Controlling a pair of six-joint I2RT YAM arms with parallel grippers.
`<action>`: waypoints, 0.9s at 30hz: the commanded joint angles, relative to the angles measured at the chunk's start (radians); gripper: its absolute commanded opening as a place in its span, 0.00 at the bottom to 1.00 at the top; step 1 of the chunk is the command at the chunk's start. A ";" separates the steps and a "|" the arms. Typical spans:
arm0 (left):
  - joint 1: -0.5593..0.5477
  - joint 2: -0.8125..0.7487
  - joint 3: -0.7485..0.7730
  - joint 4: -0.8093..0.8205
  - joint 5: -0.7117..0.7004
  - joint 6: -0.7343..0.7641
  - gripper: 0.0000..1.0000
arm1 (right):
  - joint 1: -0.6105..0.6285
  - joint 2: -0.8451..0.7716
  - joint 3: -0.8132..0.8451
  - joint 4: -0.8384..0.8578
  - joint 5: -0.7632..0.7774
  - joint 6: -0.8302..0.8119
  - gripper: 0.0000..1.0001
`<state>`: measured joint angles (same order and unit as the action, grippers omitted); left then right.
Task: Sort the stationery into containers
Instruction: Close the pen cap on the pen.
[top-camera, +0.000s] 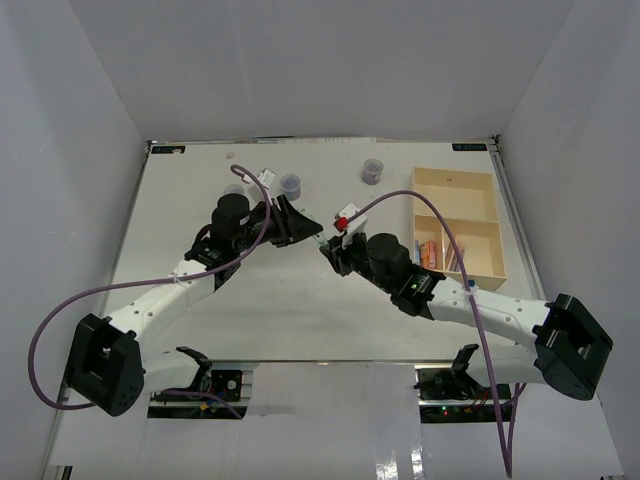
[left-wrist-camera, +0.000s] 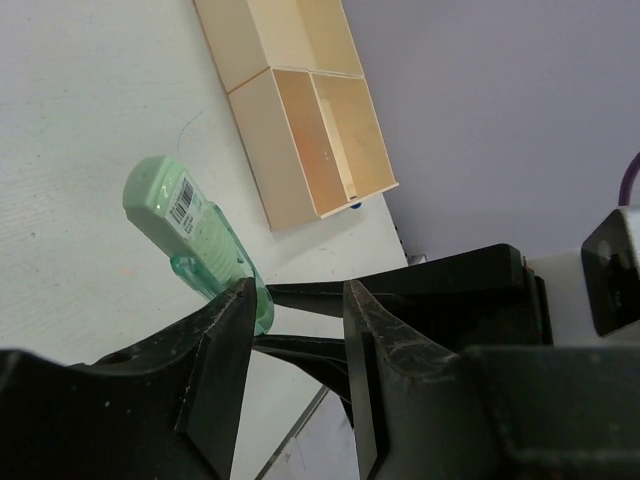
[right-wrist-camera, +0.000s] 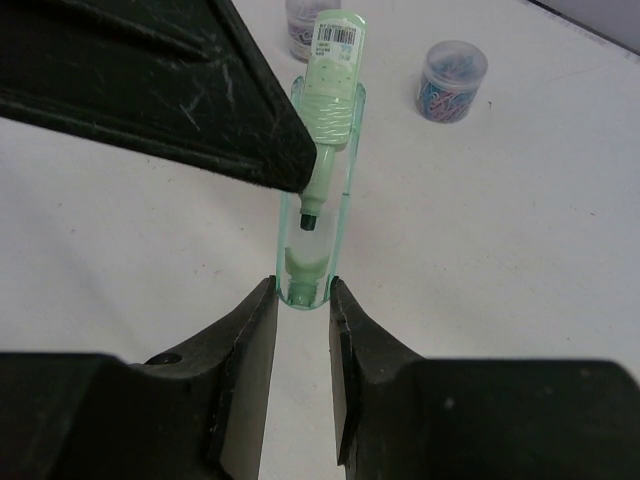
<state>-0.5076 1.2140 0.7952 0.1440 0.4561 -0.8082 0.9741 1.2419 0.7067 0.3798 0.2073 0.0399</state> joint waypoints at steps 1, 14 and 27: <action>-0.005 -0.054 0.068 -0.018 -0.011 0.023 0.51 | -0.006 -0.030 -0.033 0.149 0.023 -0.021 0.08; -0.005 -0.165 0.248 -0.316 -0.213 0.128 0.56 | -0.006 -0.085 -0.197 0.539 0.001 -0.117 0.08; -0.003 -0.189 0.306 -0.425 -0.313 0.175 0.62 | -0.009 -0.182 -0.070 0.565 0.016 -0.302 0.08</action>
<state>-0.5079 1.0260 1.0767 -0.2424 0.1570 -0.6483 0.9695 1.0676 0.5564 0.8780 0.2031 -0.1883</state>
